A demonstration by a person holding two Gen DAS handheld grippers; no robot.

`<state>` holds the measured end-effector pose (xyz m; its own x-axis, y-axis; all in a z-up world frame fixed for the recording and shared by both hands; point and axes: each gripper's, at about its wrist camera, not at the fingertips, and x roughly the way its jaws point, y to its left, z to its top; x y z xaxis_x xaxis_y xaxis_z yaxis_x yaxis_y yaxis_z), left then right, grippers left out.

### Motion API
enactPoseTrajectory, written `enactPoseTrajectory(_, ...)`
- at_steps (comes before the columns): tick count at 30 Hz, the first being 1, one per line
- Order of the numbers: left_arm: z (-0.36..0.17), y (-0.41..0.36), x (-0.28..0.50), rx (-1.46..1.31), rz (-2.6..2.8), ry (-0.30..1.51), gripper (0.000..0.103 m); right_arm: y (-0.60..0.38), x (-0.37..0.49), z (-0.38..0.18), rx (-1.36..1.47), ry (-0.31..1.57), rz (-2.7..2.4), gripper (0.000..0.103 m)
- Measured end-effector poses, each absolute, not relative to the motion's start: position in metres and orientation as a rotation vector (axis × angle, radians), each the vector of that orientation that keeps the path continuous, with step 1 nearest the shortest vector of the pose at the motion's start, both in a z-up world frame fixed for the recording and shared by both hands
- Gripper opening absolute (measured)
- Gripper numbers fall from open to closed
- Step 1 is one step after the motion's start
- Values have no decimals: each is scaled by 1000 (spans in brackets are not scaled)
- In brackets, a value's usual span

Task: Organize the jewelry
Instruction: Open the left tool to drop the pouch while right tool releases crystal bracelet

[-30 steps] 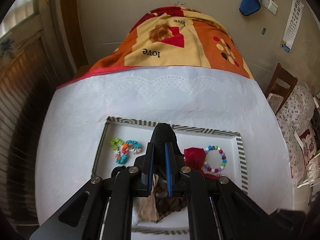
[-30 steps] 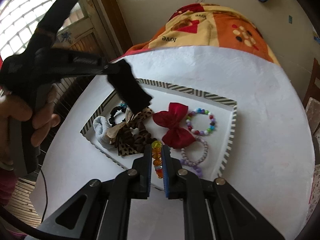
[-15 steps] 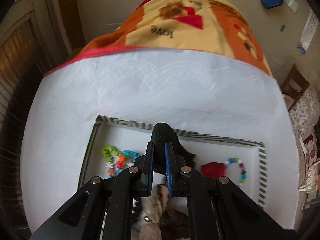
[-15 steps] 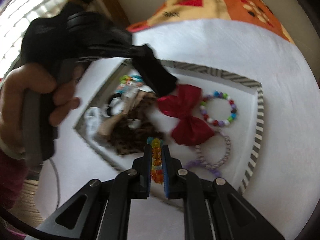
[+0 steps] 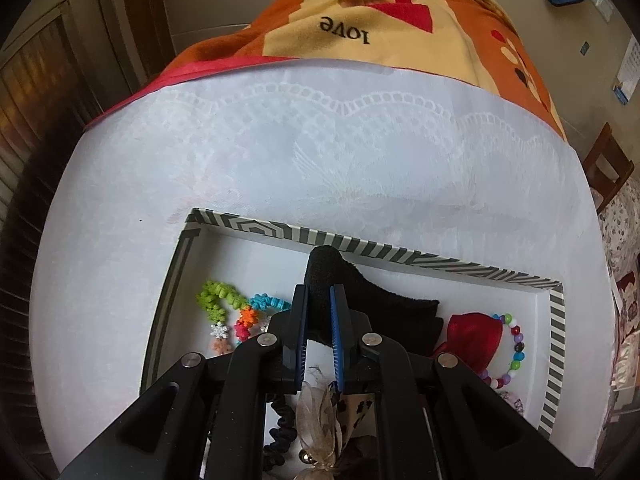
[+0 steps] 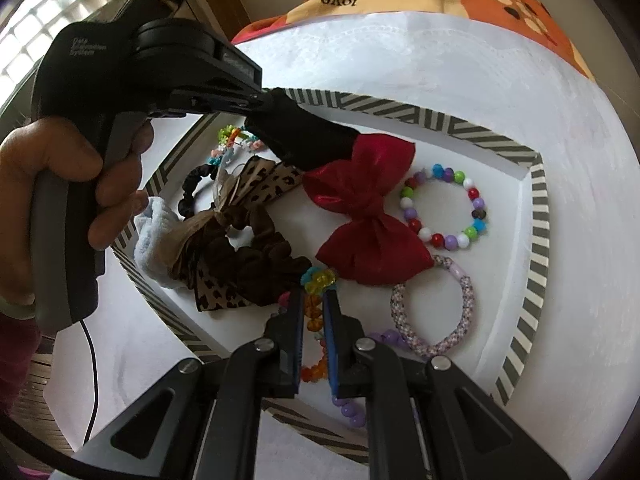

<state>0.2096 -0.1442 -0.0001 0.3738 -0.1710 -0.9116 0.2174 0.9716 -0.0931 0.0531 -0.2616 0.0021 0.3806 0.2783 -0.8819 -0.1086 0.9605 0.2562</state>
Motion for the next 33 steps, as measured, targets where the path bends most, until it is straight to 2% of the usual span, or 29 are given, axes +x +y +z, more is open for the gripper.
enactPoseTrajectory(10,1,-145,208,45,-229,1166,1,-265,54,-5,165,1154,228,10)
enactPoseTrajectory(13,2,-145,209,47,-226,1167,6,-267,53,-7,163,1153,224,10)
enactPoseTrajectory(16,4,-146,207,55,-218,1160,17,-268,52,-7,171,1146,225,10)
enactPoseTrajectory(19,8,-144,204,51,-226,1155,20,-269,50,-2,176,1143,222,18)
enactPoseTrajectory(21,12,-142,201,55,-227,1146,22,-270,47,4,193,1128,228,28)
enactPoseTrajectory(25,23,-139,193,66,-226,1119,25,-270,40,20,214,1092,241,31)
enactPoseTrajectory(33,50,-130,160,96,-211,1055,25,-281,21,52,247,1003,167,50)
